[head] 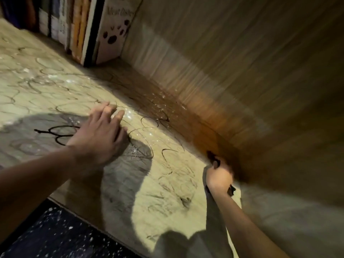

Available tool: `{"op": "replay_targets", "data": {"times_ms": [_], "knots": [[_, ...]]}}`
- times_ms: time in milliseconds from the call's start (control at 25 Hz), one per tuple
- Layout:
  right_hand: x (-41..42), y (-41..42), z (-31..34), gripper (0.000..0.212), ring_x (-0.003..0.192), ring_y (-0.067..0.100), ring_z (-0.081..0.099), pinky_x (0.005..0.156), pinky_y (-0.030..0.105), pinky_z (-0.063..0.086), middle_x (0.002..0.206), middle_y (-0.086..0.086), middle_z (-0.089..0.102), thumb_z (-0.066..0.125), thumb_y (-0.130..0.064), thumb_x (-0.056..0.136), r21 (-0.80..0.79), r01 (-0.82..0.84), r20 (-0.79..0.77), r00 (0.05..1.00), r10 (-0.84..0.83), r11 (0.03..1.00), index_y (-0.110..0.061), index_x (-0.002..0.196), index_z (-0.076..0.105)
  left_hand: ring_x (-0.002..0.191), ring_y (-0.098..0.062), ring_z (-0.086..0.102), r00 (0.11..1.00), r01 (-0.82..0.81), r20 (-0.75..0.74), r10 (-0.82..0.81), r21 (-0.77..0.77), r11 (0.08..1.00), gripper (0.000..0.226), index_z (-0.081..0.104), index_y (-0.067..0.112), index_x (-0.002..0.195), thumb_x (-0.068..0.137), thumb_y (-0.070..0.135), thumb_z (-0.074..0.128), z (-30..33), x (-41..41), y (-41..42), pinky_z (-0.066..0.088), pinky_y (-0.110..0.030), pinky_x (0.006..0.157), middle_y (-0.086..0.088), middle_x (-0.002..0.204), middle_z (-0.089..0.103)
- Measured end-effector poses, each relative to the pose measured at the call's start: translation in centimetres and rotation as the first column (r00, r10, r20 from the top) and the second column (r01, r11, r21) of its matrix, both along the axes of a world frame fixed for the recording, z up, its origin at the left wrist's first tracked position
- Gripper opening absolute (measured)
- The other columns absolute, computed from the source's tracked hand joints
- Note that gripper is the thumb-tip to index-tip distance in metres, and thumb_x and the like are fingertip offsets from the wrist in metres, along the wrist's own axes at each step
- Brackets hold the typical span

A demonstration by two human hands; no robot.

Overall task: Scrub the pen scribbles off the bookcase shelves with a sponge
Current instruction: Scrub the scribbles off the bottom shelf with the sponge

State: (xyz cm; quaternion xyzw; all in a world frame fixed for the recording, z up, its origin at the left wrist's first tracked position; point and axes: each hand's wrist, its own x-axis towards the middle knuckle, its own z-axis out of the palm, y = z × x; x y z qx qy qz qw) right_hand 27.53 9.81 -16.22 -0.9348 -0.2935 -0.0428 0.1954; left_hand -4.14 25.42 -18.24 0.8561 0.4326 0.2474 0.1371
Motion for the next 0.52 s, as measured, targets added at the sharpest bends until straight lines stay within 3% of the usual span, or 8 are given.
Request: {"op": "replay_targets", "data": {"times_ms": [120, 240, 320, 400, 440, 520], "knots": [[-0.7, 3.8, 0.4, 0.030, 0.108, 0.031, 0.056, 0.076, 0.029, 0.037, 0.125, 0.009, 0.057, 0.041, -0.015, 0.098, 0.026, -0.125, -0.074, 0.989, 0.127, 0.992, -0.017, 0.126, 0.052, 0.136, -0.032, 0.027, 0.999, 0.037, -0.010, -0.036, 0.079, 0.996, 0.065, 0.045, 0.008, 0.134, 0.096, 0.047, 0.011, 0.8, 0.5, 0.2, 0.036, -0.050, 0.106, -0.020, 0.133, 0.044], [-1.3, 6.5, 0.9, 0.036, 0.116, 0.019, 0.053, 0.080, 0.020, 0.032, 0.135, -0.001, 0.052, 0.034, -0.020, 0.101, 0.001, -0.170, -0.130, 0.977, 0.169, 0.985, -0.025, 0.134, 0.049, 0.122, -0.037, 0.042, 0.997, 0.069, -0.044, -0.064, 0.126, 0.990, 0.060, 0.053, 0.004, 0.123, 0.095, 0.044, 0.019, 0.3, 0.8, 0.3, 0.046, -0.053, 0.091, -0.021, 0.117, 0.053], [-2.0, 4.9, 0.7, 0.037, 0.108, 0.015, 0.058, 0.081, 0.020, 0.042, 0.127, -0.006, 0.060, 0.039, -0.020, 0.099, 0.025, -0.371, -0.087, 0.924, 0.372, 0.928, -0.029, 0.131, 0.055, 0.118, -0.039, 0.045, 0.994, 0.107, -0.046, -0.101, 0.153, 0.982, 0.061, 0.055, 0.002, 0.119, 0.095, 0.045, 0.019, -0.6, 1.0, 0.8, 0.048, -0.056, 0.091, -0.022, 0.115, 0.053], [-2.0, 1.6, 1.1, 0.033, 0.086, 0.014, 0.065, 0.071, 0.019, 0.049, 0.108, -0.005, 0.066, 0.041, -0.026, 0.101, 0.002, -0.485, -0.116, 0.868, 0.482, 0.874, -0.032, 0.129, 0.057, 0.117, -0.040, 0.046, 0.990, 0.136, -0.046, -0.131, 0.140, 0.981, 0.069, 0.054, 0.003, 0.121, 0.096, 0.052, 0.012, -1.0, 0.7, 1.5, 0.046, -0.058, 0.092, -0.020, 0.116, 0.052], [-1.0, 0.4, 1.5, 0.033, 0.086, 0.015, 0.066, 0.071, 0.019, 0.050, 0.106, -0.002, 0.067, 0.041, -0.026, 0.101, -0.042, -0.473, -0.152, 0.874, 0.462, 0.880, -0.032, 0.131, 0.056, 0.117, -0.040, 0.046, 0.989, 0.148, -0.045, -0.143, 0.139, 0.979, 0.069, 0.054, 0.003, 0.122, 0.096, 0.052, 0.012, -1.1, 0.8, 1.8, 0.046, -0.058, 0.093, -0.020, 0.116, 0.052], [2.8, 1.0, 1.6, 0.036, 0.112, 0.024, 0.060, 0.093, 0.029, 0.047, 0.128, 0.004, 0.061, 0.040, -0.023, 0.102, -0.075, -0.320, -0.157, 0.939, 0.306, 0.944, -0.030, 0.134, 0.053, 0.115, -0.038, 0.047, 0.985, 0.172, -0.038, -0.168, 0.161, 0.972, 0.063, 0.055, 0.002, 0.122, 0.097, 0.046, 0.018, -1.3, 1.1, 1.7, 0.045, -0.055, 0.095, -0.019, 0.115, 0.053]]}}
